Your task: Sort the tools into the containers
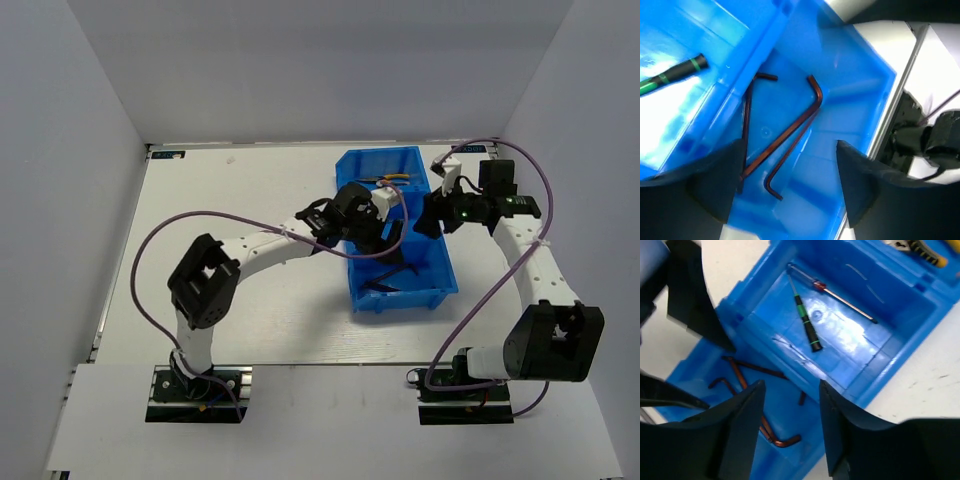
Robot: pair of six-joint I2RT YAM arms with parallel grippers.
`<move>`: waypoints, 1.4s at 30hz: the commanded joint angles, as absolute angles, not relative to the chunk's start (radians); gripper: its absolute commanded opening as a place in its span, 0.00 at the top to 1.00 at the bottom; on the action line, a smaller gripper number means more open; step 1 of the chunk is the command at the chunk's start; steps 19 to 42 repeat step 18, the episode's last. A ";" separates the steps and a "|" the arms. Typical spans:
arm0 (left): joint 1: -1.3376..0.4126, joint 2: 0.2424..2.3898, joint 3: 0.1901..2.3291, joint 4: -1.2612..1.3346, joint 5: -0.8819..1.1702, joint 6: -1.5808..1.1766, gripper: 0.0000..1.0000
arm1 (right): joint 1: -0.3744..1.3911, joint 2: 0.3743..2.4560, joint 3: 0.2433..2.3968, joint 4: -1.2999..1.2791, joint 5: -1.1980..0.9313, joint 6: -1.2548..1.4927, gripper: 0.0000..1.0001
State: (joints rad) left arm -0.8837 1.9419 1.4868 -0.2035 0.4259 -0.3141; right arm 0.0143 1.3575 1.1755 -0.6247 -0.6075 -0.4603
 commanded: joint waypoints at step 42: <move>-0.775 1.102 0.997 -0.445 -0.213 -0.443 0.00 | 0.009 1.184 1.123 -0.631 -0.430 -0.212 0.09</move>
